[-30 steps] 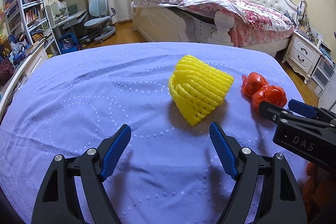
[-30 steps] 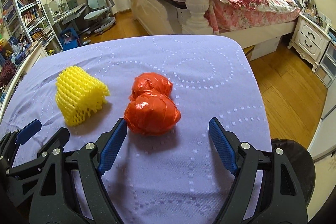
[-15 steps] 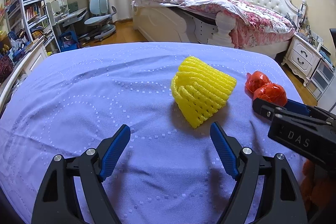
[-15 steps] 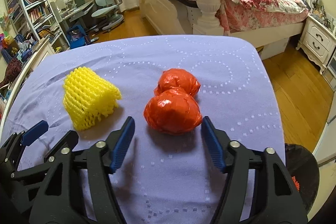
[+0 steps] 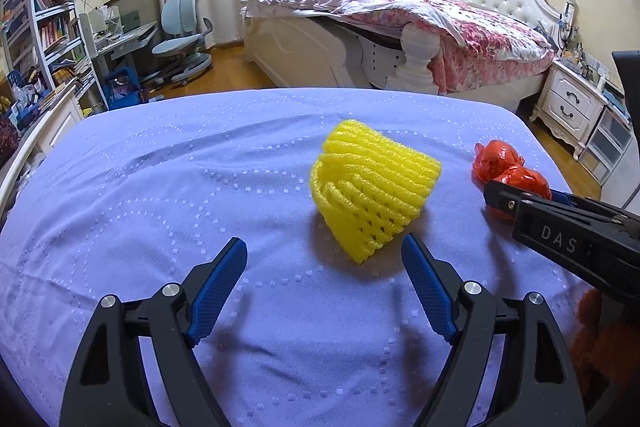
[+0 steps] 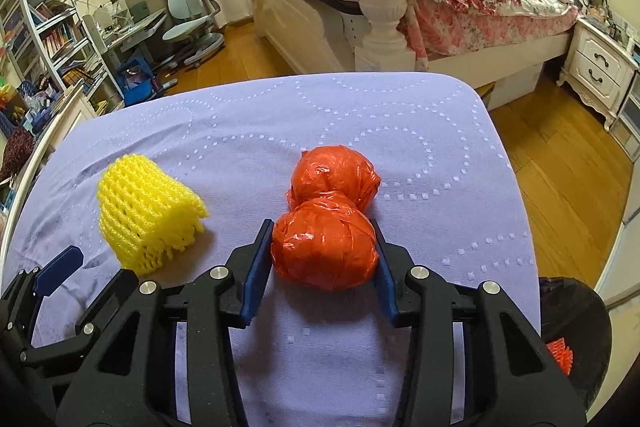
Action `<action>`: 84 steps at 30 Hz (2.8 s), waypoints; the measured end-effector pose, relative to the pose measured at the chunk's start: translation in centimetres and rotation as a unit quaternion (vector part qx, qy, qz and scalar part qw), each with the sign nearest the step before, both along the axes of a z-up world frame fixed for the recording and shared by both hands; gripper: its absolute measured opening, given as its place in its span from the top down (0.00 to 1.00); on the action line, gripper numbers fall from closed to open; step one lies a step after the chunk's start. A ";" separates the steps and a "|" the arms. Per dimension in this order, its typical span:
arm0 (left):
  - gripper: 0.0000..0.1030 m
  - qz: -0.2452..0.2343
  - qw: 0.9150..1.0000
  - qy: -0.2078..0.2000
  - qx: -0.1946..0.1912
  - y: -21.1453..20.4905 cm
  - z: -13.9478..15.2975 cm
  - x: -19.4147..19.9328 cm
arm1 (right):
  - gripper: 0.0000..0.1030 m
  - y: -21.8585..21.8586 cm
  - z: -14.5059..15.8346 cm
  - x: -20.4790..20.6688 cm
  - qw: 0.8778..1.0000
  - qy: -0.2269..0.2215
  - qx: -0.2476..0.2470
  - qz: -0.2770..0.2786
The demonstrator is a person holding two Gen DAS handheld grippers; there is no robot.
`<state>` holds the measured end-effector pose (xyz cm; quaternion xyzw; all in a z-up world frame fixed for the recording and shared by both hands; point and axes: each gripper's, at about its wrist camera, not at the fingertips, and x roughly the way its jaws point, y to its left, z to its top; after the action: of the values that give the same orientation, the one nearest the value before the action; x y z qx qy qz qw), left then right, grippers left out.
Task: Collect trash
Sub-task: 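Grasp the red plastic-wrapped ball with the right gripper, then grasp the yellow foam net with the left gripper while the right holds the red ball, then carry the yellow foam net and red ball over the black bin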
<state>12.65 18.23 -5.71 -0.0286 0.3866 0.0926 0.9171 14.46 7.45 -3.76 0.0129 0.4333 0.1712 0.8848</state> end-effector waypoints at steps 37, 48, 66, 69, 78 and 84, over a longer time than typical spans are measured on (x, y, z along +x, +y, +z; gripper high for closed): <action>0.44 -0.032 0.998 0.048 -0.001 -0.3 -1.1 4.0 | 0.57 -1.3 -0.3 0.0 1.000 -0.002 0.001 -0.004; 0.84 -0.045 0.998 0.035 -0.022 0.0 -0.8 2.9 | 0.58 -1.4 -0.1 -0.4 1.000 -0.003 -0.001 -0.004; 0.85 -0.044 0.999 0.010 -0.026 -1.6 0.4 -3.1 | 0.59 -2.8 0.3 -6.4 1.000 -0.015 -0.001 0.007; 0.85 -0.044 0.999 0.005 -0.028 -2.1 0.7 -4.3 | 0.59 -3.2 0.4 -7.9 1.000 -0.017 0.000 0.008; 0.85 -0.054 0.998 -0.006 -0.032 -4.1 1.3 -7.0 | 0.59 -4.9 1.1 -11.7 1.000 -0.027 0.003 0.010; 0.85 -0.060 0.998 -0.012 -0.034 -5.7 1.3 -8.9 | 0.59 -6.7 1.9 -14.0 0.999 -0.037 0.011 0.004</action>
<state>3.79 12.50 -4.37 -0.0379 0.3798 0.0233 0.9240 0.47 0.75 -1.90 0.0143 0.3982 0.1793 0.8995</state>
